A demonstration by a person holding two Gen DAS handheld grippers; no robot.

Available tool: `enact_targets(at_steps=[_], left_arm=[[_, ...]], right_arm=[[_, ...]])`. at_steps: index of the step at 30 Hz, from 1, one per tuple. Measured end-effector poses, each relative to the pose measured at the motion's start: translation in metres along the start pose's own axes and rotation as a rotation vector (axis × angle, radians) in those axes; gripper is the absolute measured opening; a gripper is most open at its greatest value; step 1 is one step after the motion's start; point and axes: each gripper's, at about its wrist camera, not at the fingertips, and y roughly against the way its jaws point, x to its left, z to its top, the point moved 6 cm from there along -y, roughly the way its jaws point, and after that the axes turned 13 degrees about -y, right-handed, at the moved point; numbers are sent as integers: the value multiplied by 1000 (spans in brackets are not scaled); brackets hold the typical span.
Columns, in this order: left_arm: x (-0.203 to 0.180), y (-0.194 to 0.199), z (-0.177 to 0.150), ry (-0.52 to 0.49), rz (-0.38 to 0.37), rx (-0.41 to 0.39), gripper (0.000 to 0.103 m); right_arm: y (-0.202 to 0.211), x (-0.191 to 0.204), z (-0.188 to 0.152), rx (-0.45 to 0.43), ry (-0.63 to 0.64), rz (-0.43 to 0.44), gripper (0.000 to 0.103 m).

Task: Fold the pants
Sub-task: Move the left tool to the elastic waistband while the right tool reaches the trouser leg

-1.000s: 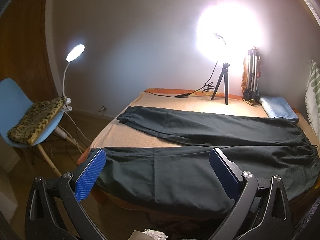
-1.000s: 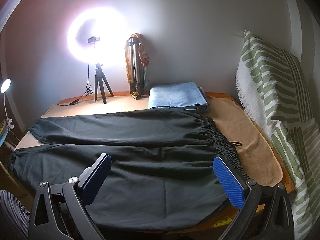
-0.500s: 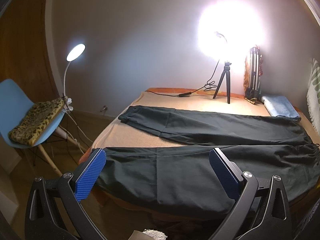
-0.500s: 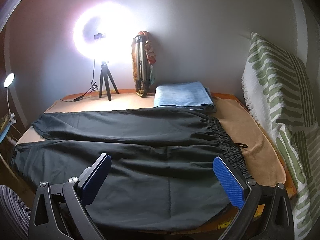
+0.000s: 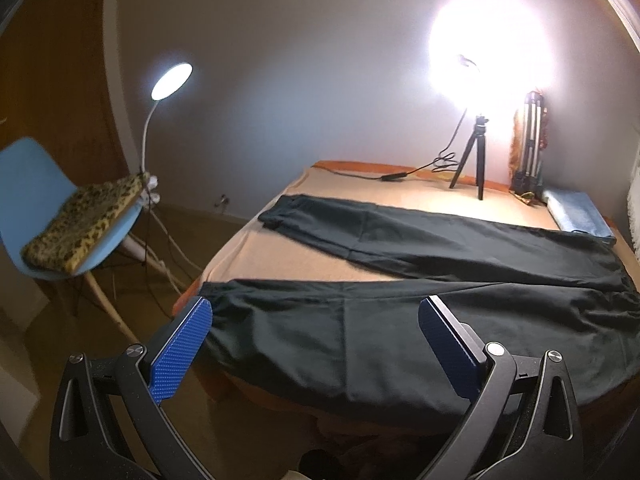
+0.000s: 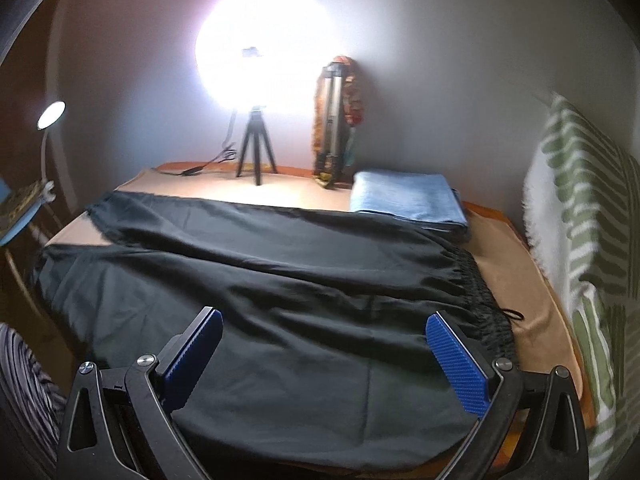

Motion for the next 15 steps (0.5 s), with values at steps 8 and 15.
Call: enact_targets(at_steps=[8, 15], left_arm=[[42, -19, -25, 61, 19, 50, 103], [76, -39, -52, 106, 41, 121, 103]], right_arm=[[-11, 24, -18, 34, 87, 139, 103], [-27, 53, -67, 209, 344, 221, 101]])
